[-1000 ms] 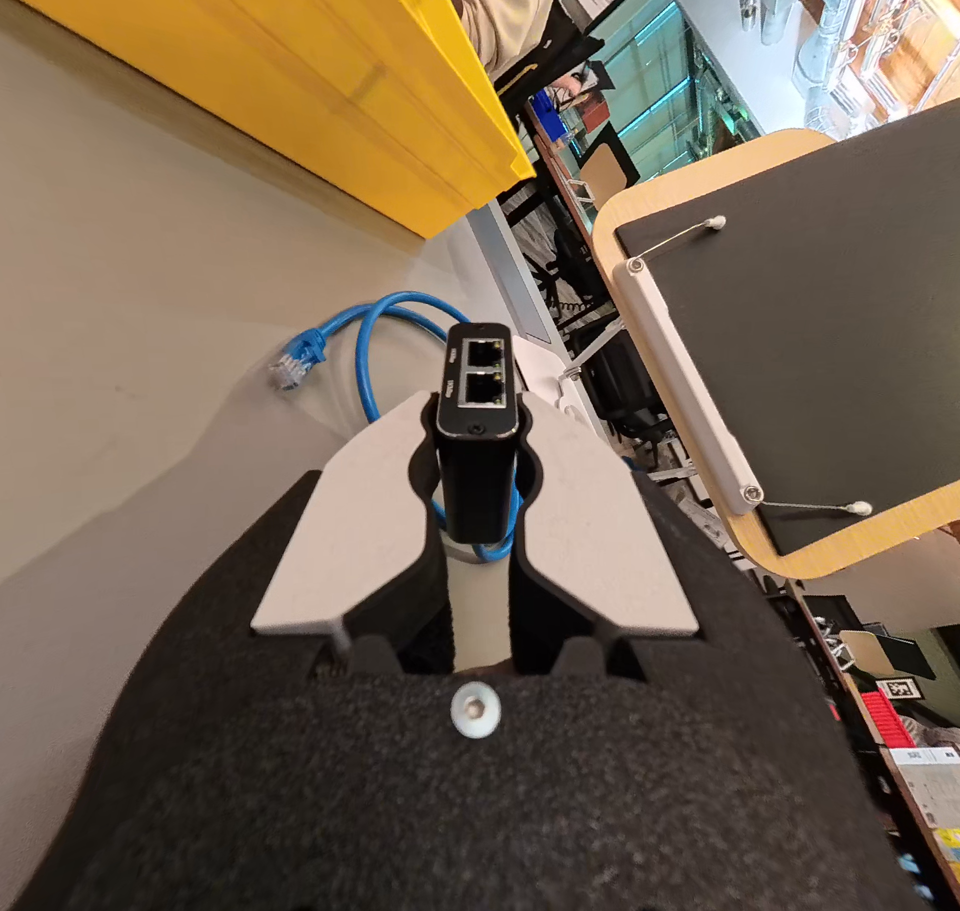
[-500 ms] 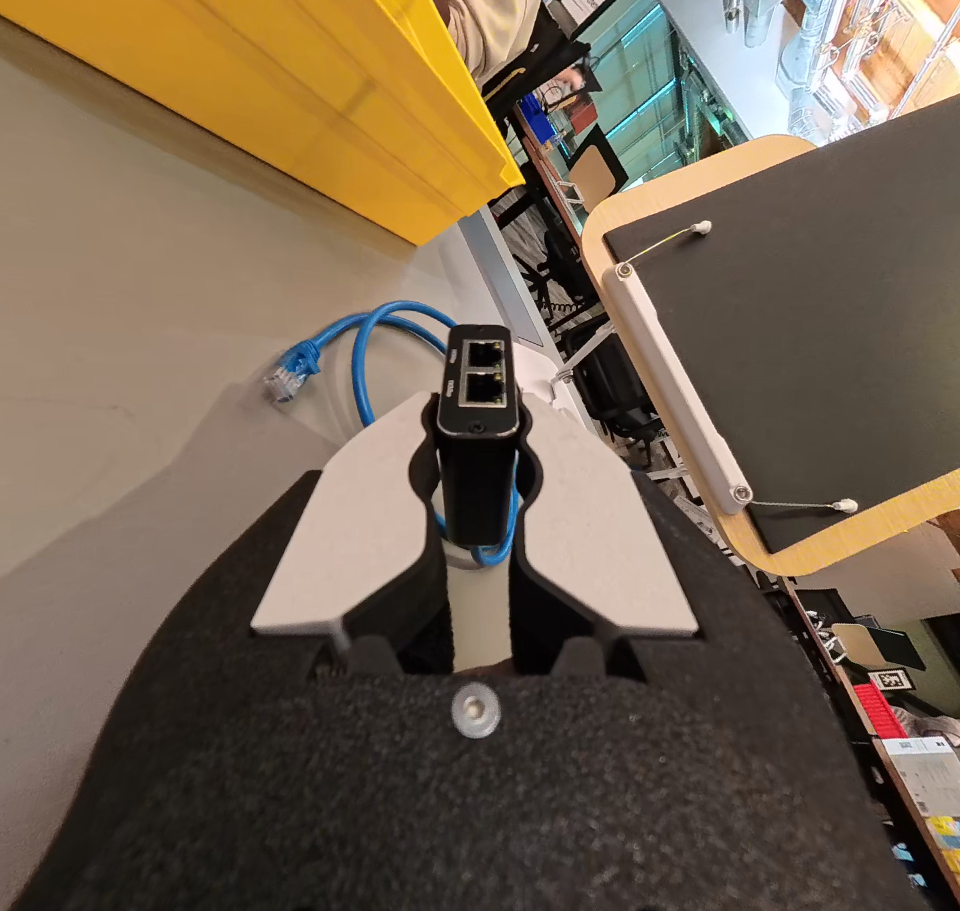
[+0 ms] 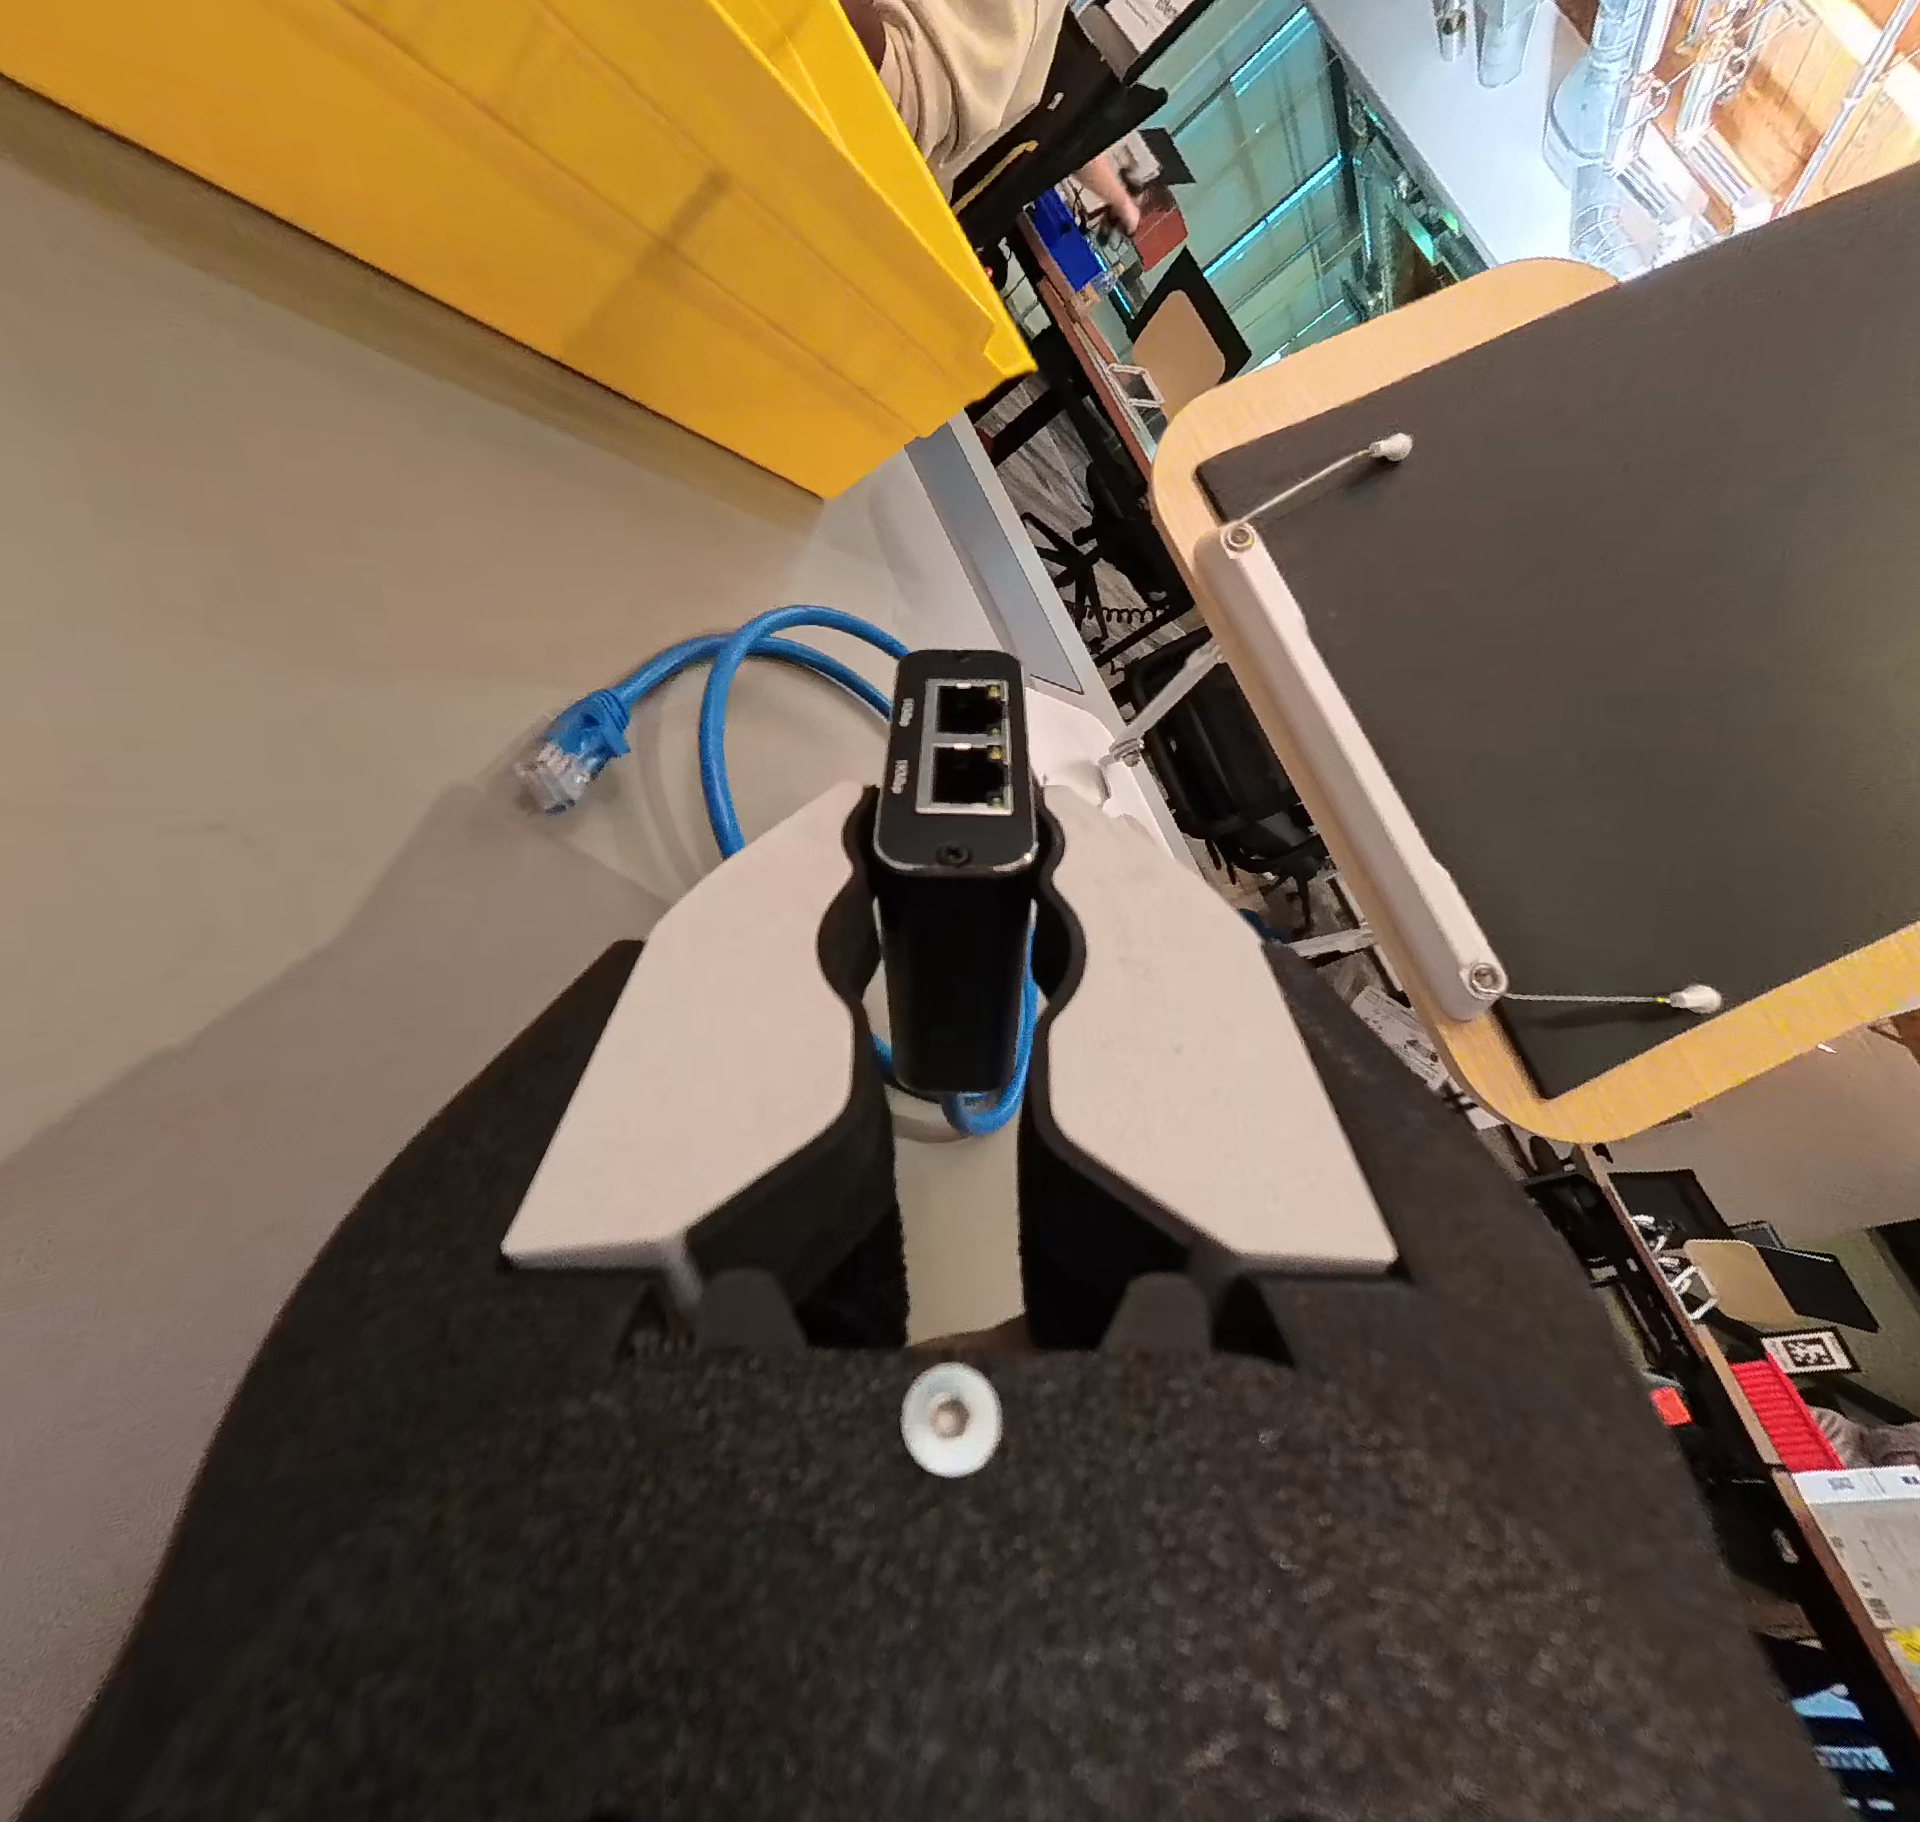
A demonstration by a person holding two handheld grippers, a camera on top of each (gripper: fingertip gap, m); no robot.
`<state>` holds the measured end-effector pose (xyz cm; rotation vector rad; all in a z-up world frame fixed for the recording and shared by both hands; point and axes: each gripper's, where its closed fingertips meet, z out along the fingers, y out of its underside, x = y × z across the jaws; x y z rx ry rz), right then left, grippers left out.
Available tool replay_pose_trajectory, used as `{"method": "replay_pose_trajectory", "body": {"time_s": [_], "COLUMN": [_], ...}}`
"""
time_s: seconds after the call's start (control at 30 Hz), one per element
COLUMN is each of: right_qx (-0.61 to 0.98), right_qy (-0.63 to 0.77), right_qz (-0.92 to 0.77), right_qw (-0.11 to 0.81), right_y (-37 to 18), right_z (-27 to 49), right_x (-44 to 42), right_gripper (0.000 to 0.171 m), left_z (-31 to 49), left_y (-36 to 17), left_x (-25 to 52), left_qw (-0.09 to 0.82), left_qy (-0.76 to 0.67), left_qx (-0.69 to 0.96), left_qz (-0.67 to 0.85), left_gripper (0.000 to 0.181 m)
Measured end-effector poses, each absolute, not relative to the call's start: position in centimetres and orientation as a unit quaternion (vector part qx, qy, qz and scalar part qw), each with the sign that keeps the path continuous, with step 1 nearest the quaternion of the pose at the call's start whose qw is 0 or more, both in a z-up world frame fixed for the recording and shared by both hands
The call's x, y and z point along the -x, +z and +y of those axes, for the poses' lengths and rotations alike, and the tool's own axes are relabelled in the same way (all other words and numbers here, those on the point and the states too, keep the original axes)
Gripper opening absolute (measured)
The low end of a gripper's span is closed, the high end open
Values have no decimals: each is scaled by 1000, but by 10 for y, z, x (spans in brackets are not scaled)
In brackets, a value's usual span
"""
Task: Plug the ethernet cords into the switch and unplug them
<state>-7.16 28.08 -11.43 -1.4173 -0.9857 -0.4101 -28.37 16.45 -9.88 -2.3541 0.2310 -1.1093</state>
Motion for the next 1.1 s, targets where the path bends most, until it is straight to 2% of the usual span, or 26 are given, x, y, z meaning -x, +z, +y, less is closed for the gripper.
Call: {"method": "replay_pose_trajectory", "body": {"time_s": [0.13, 0.3, 0.37, 0.47, 0.57, 0.7, 0.8, 0.93, 1.0, 1.1], "right_qx": [614, 612, 614, 616, 617, 616, 614, 608, 608, 608], "right_qy": [-180, -184, -183, -183, -183, -182, -180, -178, -177, -175], "right_qz": [-439, -445, -444, -442, -440, -440, -444, -453, -453, -454], "right_qw": [630, 627, 627, 626, 626, 628, 627, 627, 627, 627], "right_y": [-115, -117, -117, -117, -117, -117, -118, -119, -119, -119], "right_z": [279, 278, 278, 279, 279, 279, 279, 277, 276, 276], "right_x": [77, 79, 78, 76, 76, 75, 77, 81, 81, 80], "right_gripper": [26, 26, 26, 26, 26, 26, 26, 26, 26, 26], "left_z": [158, 129, 111, 75, 44, 19, 62, 137, 167, 193], "left_y": [-134, -153, -153, -150, -152, -148, -124, -109, -117, -141], "left_x": [306, 290, 270, 234, 215, 208, 212, 208, 199, 185], "left_qw": [263, 240, 215, 177, 157, 186, 290, 356, 351, 296], "left_qy": [-402, -448, -476, -508, -497, -439, -368, -244, -183, -110], "left_qx": [877, 858, 852, 843, 848, 818, 739, 644, 616, 626], "left_qz": [-15, -69, -45, 25, 99, 323, 485, 631, 680, 713], "left_gripper": [6, 6, 16, 20, 37, 34, 34, 33, 28, 30]}}
